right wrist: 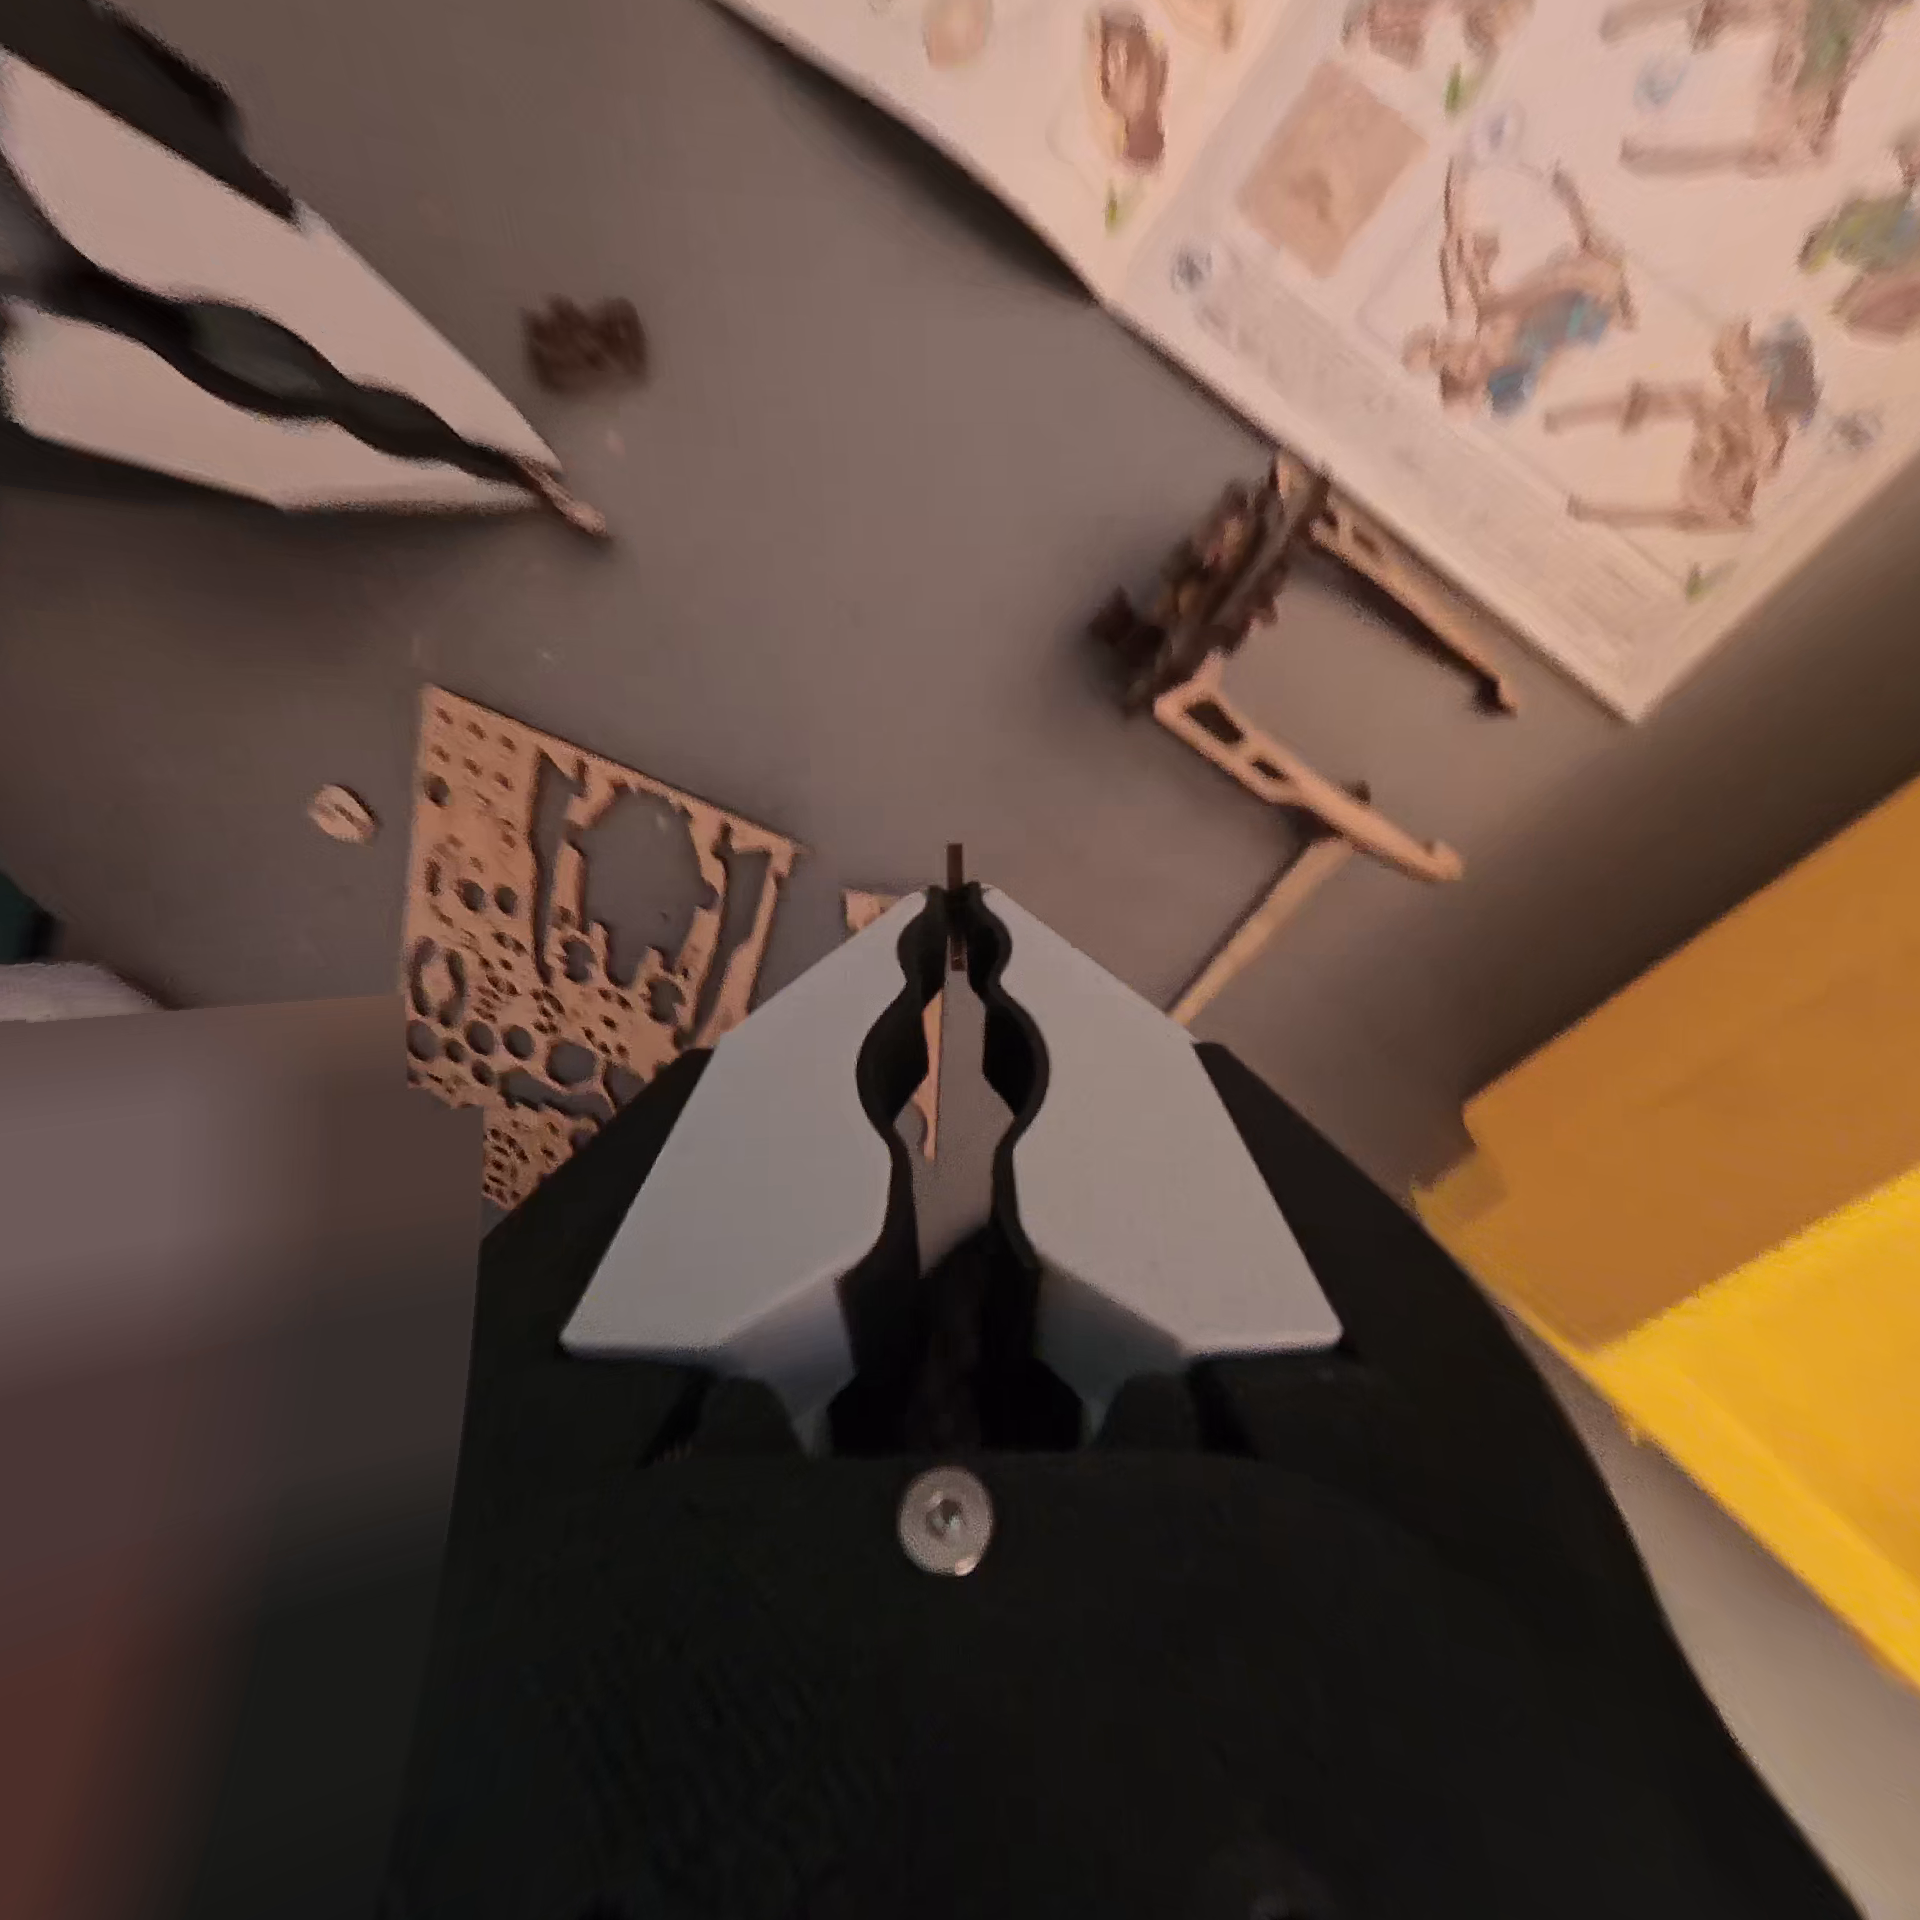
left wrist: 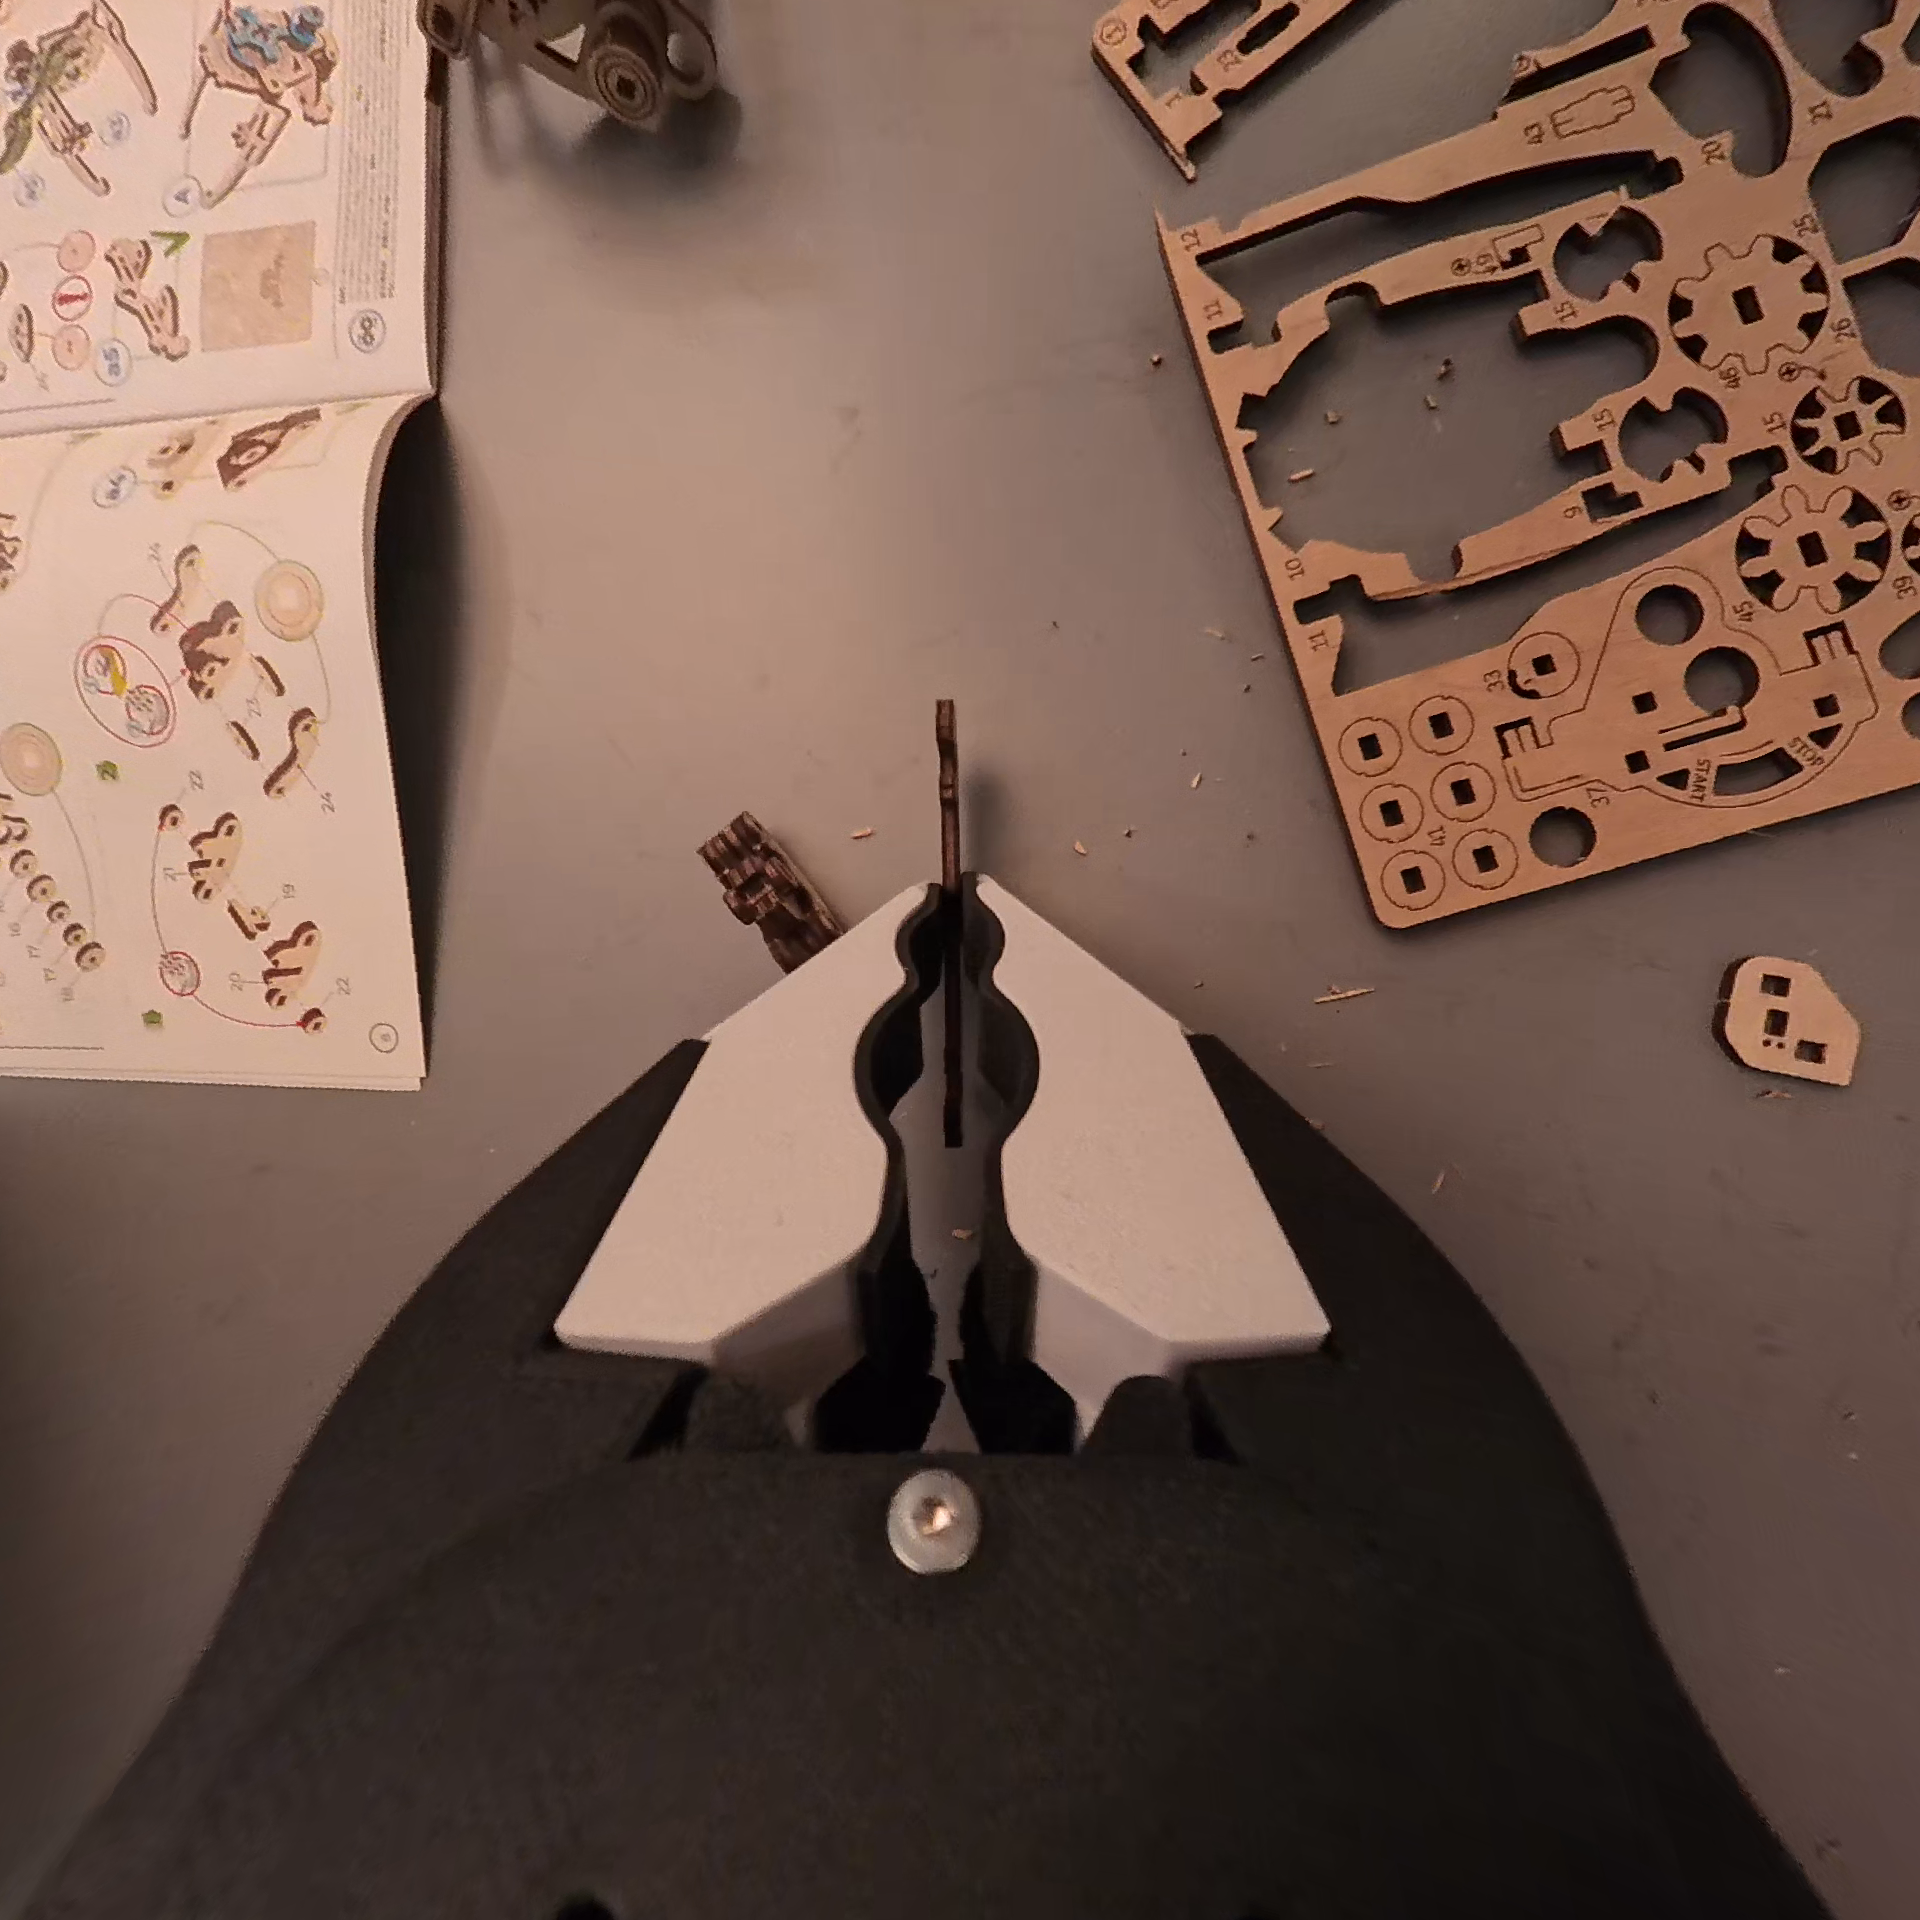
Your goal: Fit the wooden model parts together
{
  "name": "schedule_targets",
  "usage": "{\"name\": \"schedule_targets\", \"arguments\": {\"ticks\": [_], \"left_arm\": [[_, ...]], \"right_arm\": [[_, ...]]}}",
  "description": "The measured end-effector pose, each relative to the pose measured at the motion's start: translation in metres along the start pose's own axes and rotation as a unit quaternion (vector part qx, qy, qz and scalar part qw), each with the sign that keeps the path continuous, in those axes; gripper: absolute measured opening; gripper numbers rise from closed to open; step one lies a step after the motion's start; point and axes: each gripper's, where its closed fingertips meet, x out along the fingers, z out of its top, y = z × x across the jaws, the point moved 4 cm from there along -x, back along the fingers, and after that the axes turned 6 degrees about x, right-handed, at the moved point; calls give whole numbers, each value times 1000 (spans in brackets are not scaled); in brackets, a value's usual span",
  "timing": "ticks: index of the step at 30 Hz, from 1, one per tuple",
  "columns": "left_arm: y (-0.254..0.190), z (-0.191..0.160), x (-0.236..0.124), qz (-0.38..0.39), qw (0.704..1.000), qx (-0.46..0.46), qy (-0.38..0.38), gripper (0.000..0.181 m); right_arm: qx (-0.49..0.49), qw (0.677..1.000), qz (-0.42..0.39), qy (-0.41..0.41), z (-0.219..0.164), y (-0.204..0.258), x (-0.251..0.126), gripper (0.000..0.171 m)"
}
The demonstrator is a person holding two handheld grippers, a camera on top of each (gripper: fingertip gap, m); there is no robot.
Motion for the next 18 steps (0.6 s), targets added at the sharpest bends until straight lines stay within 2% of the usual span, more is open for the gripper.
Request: {"name": "schedule_targets", "arguments": {"ticks": [6,11,18], "left_arm": [[1,-1,0,-9,999,-42,-20,0],[1,-2,-1,-21,997,-63,-37,0],[1,0,1,2,999,-27,-22,0]], "right_arm": [[42,980,147,-129,40,-7,-1,1],[42,957,247,-146,53,16,22,1],[18,954,251,-163,61,34,53,2]]}}
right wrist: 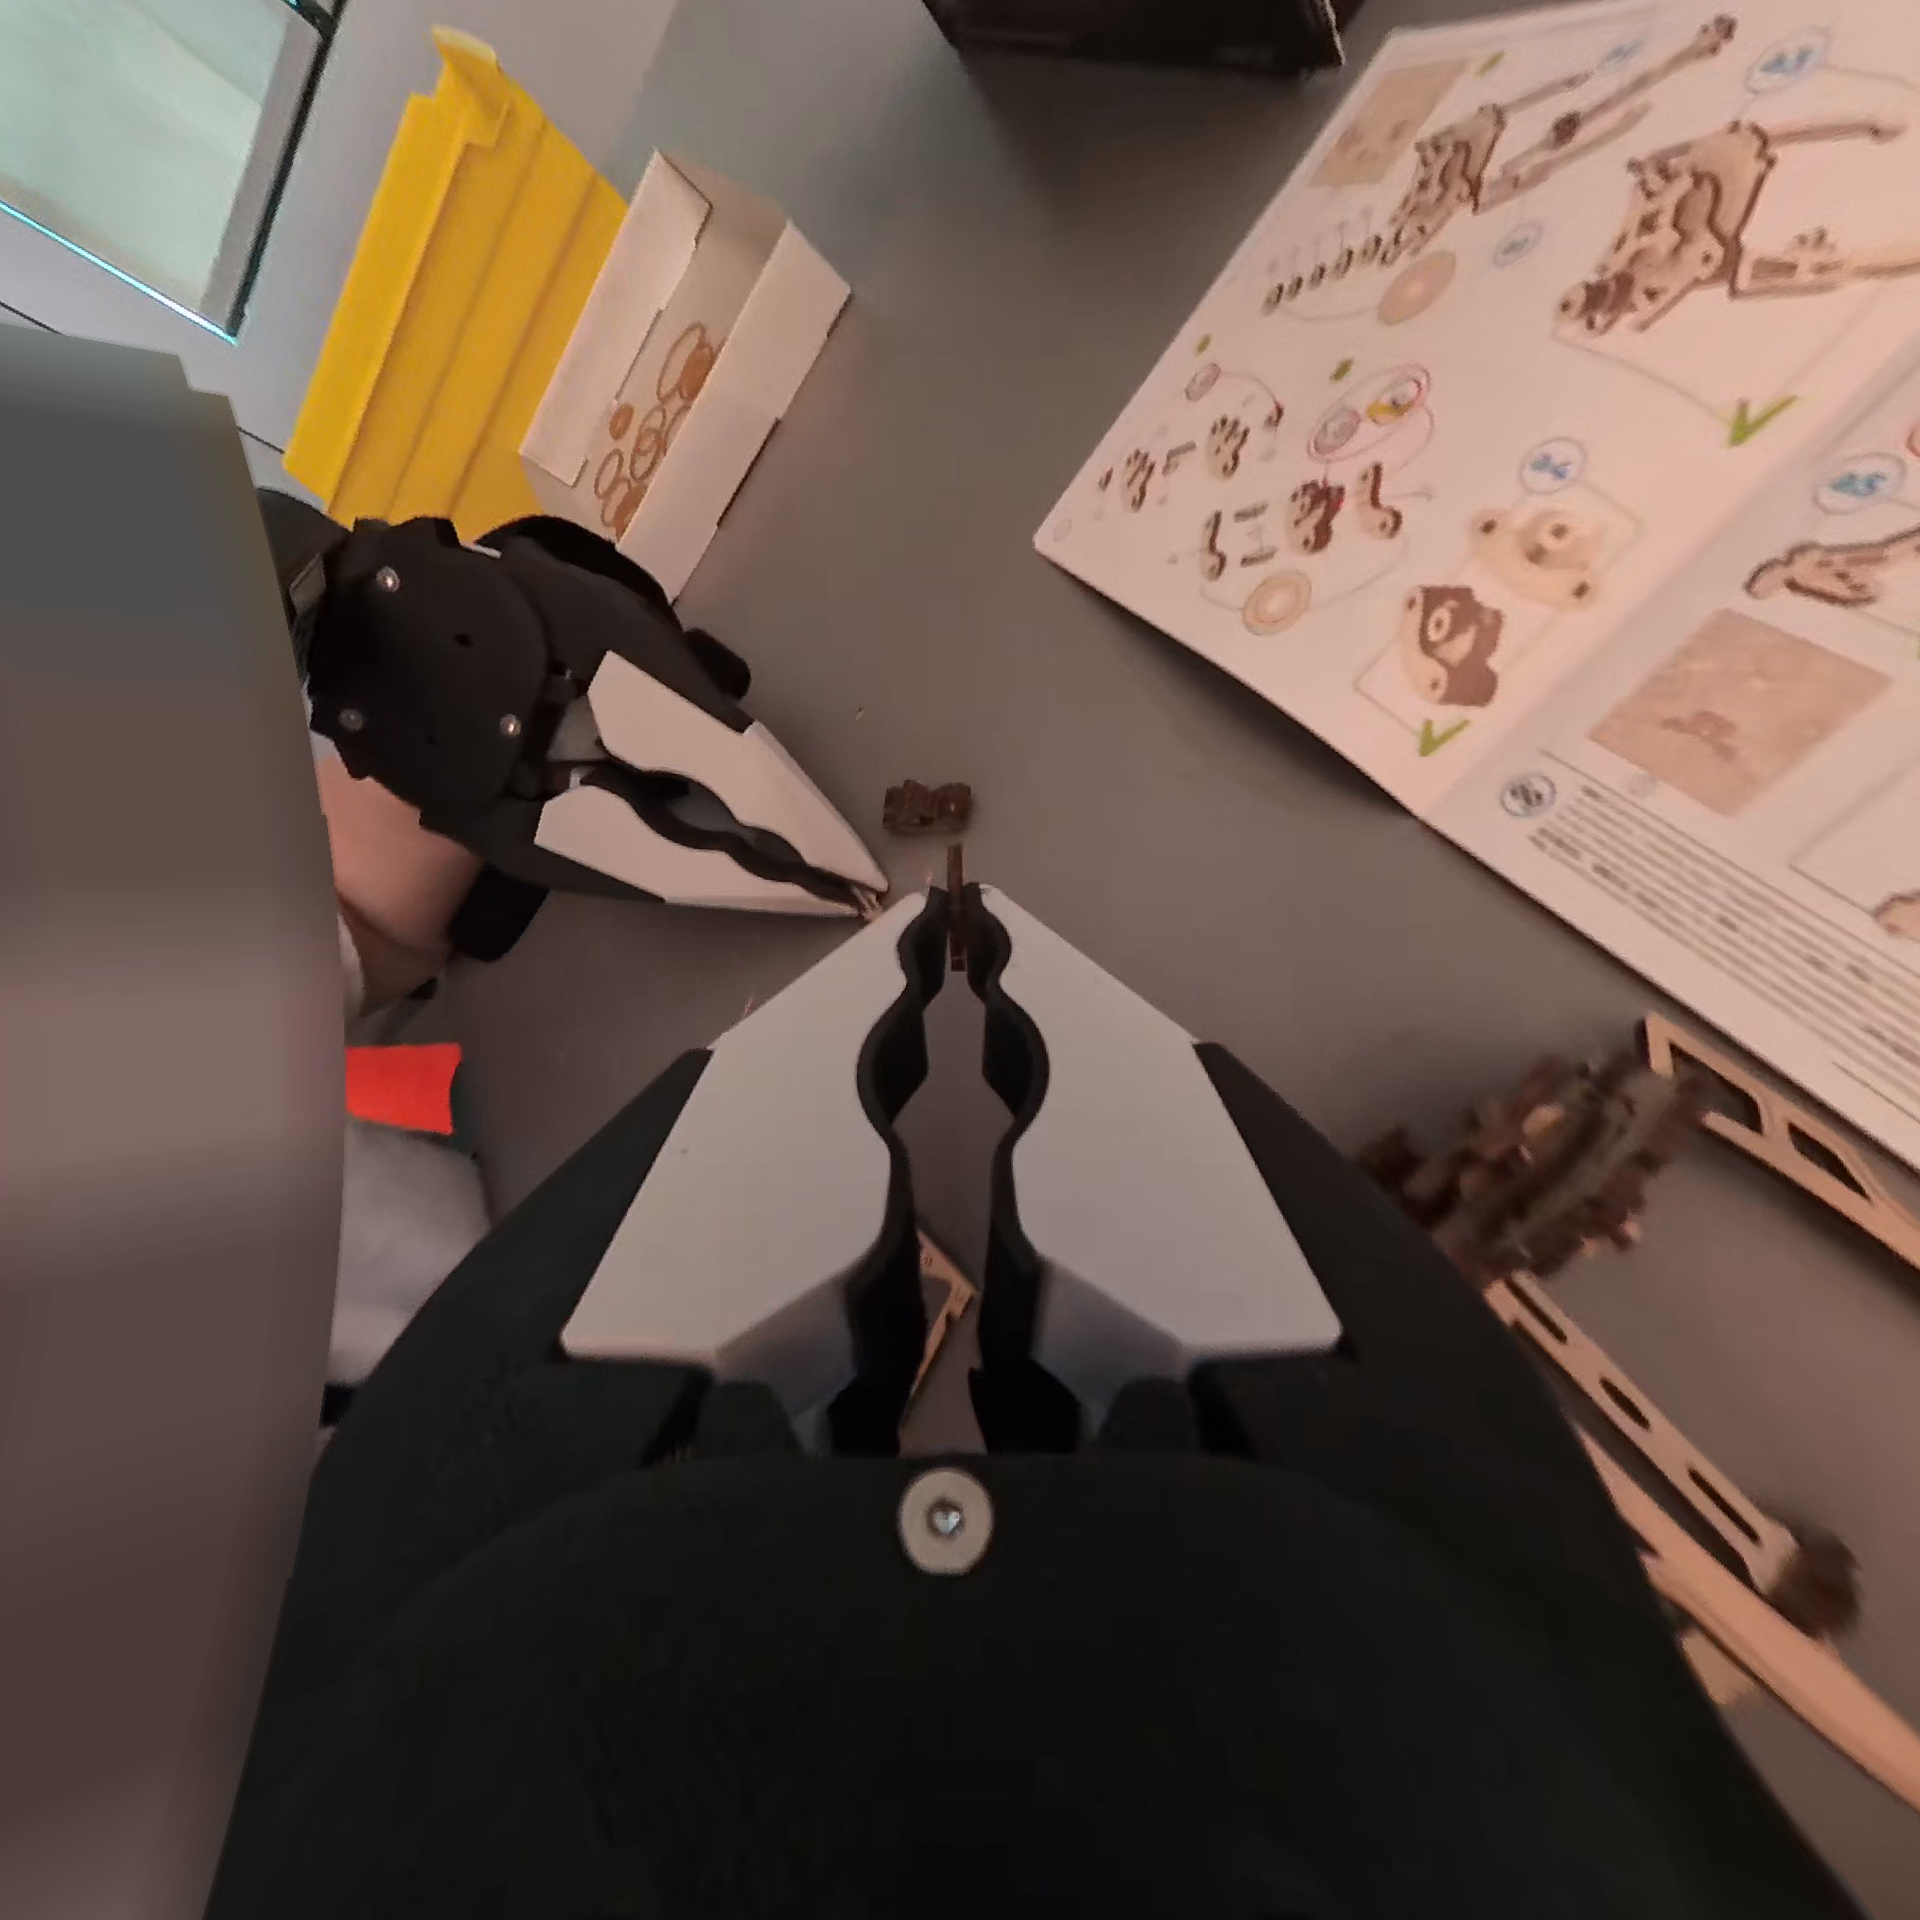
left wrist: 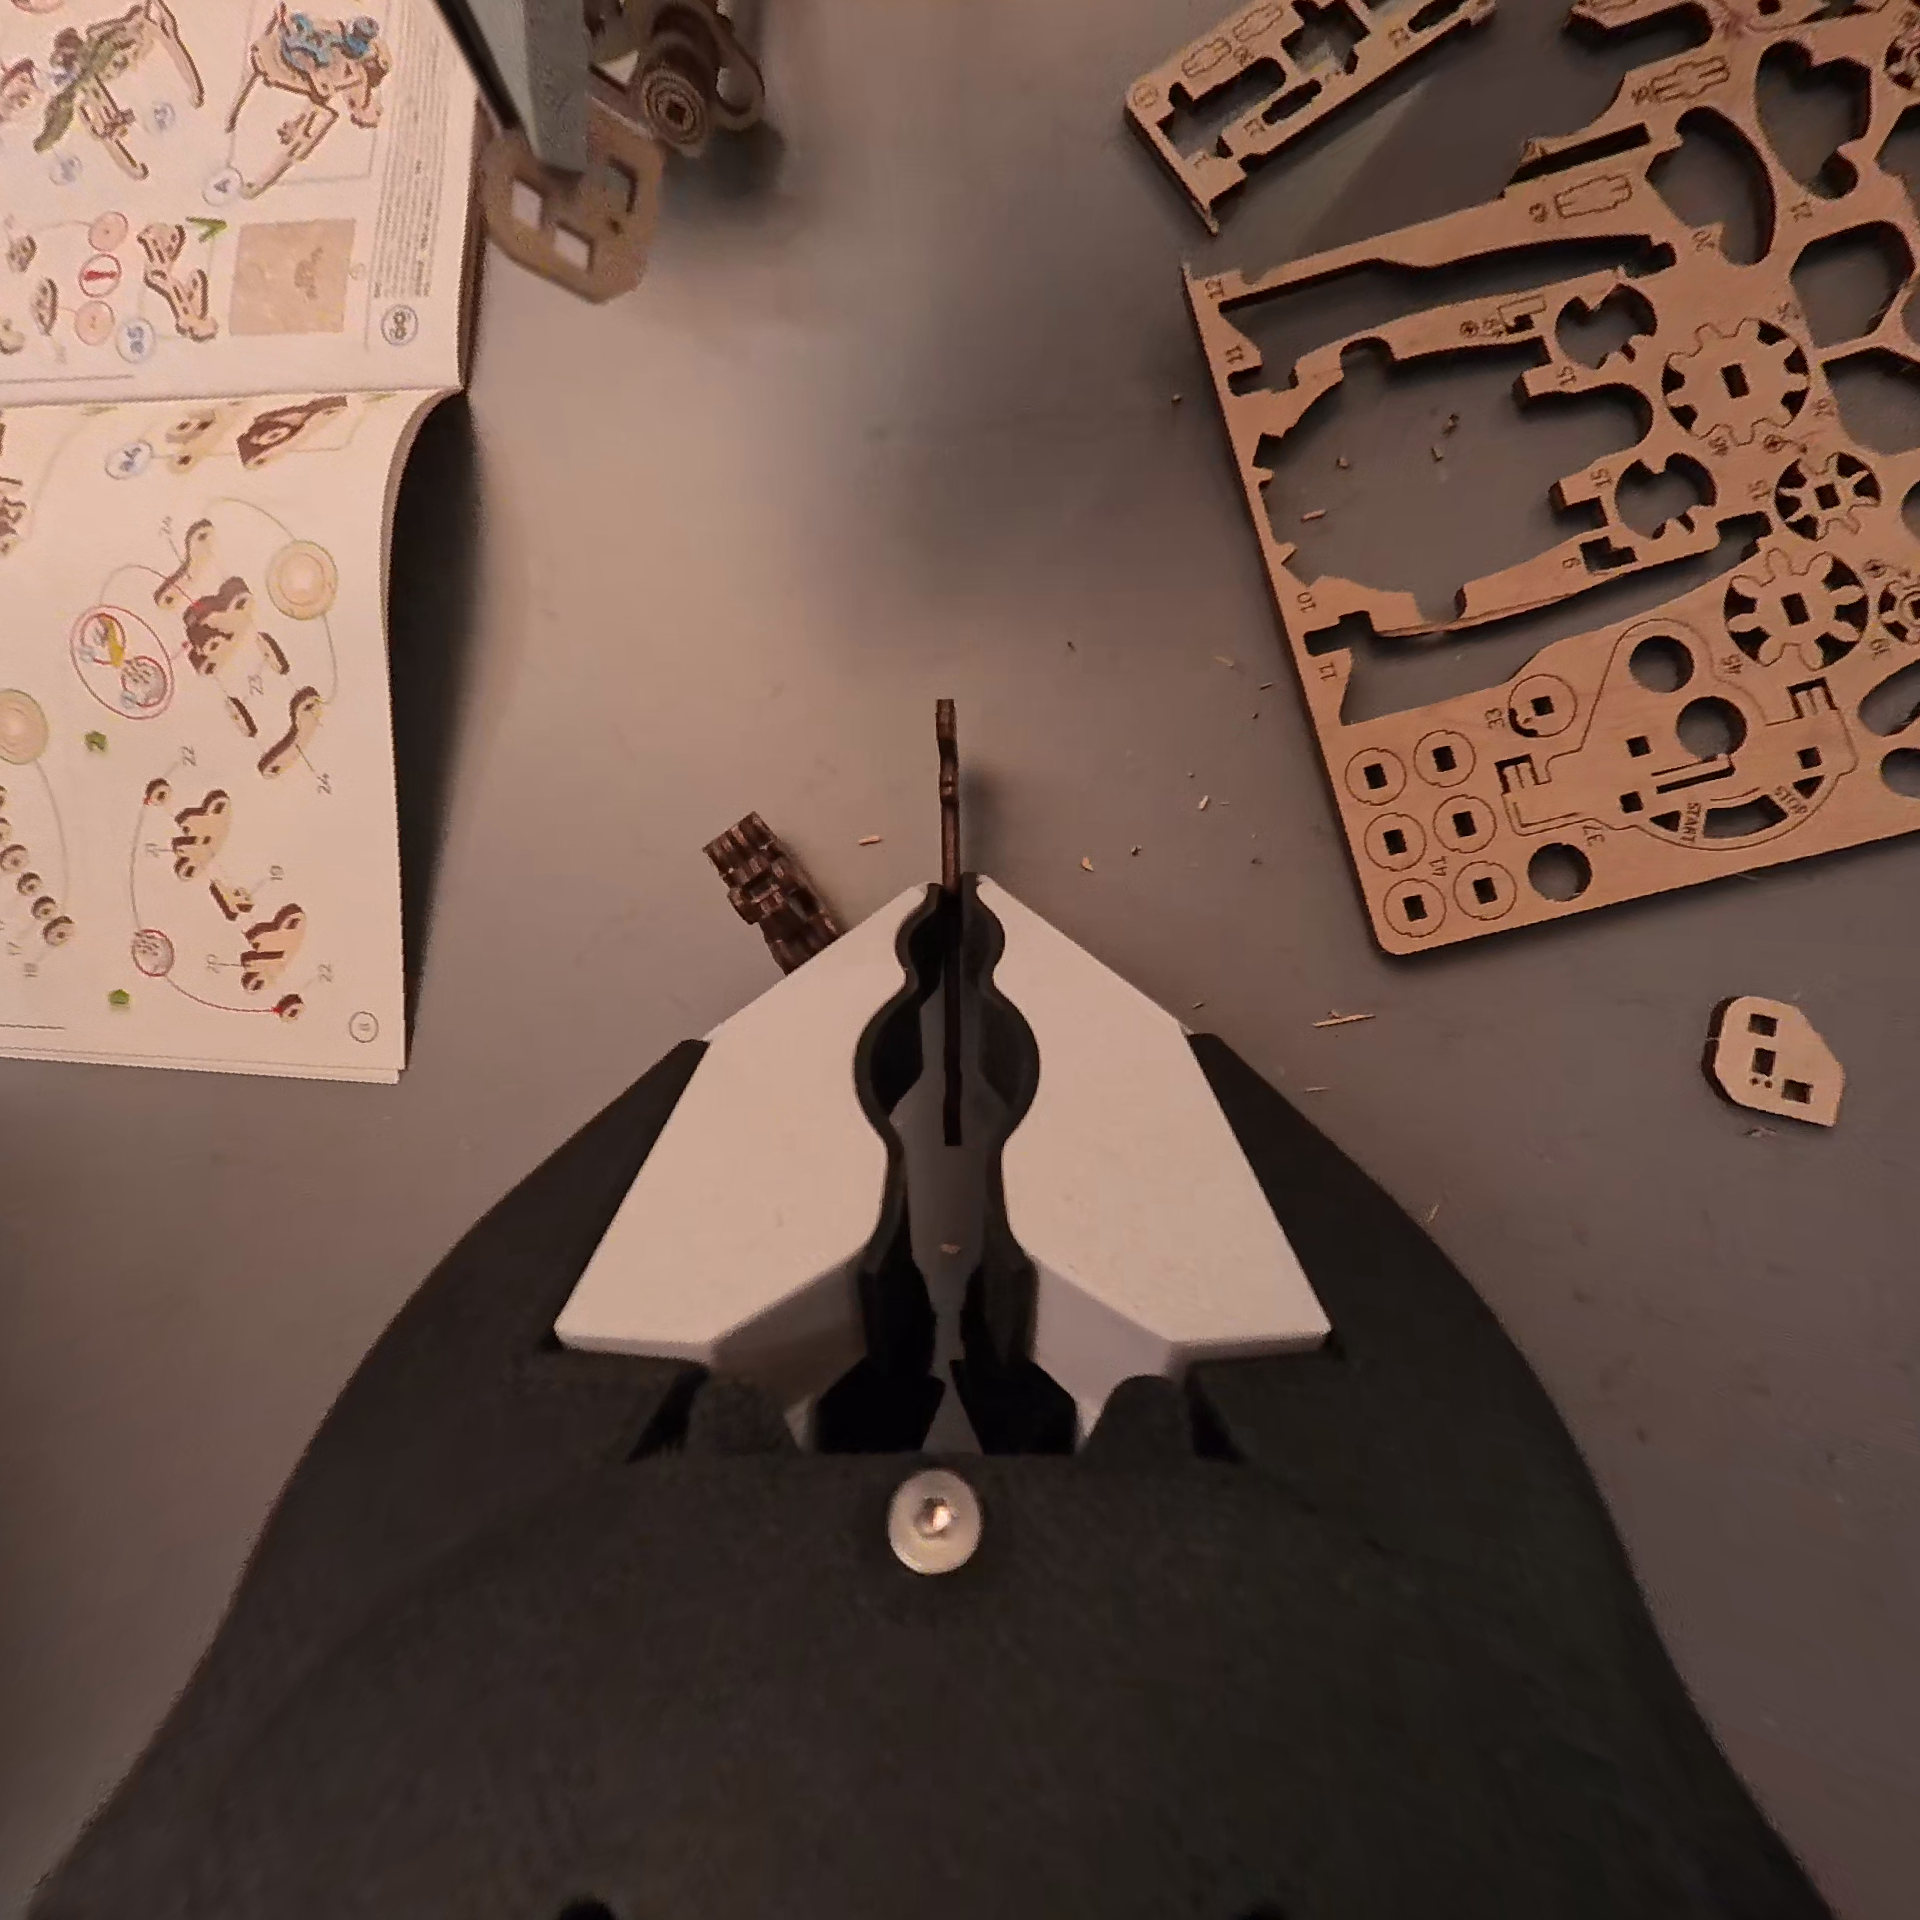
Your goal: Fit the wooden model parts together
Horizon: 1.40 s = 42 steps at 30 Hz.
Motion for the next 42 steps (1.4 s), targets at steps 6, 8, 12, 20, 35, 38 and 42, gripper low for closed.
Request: {"name": "schedule_targets", "arguments": {"ticks": [6,8,12,20,35,38,42], "left_arm": [[-1,0,0,3,1000,-11,-7,1],[-1,-1,0,6,1000,-9,-12,1],[-2,-2,-1,0,1000,-12,-21,3],[-2,-6,-4,-10,1000,10,-7,7],[37,10,-56,273,937,199,84,1],[72,38,-121,542,780,297,96,0],[82,79,-160,690,589,403,121,0]], "right_arm": [[4,999,2,-34,1,-10,5,1],[14,999,9,-30,-2,-14,9,1],[28,999,28,-24,-5,-14,15,1],[-13,999,-1,-32,0,-11,13,1],[9,993,71,-98,17,3,-5,1],[55,979,156,-118,18,23,-2,1],[87,951,229,-188,21,49,-8,0]]}}
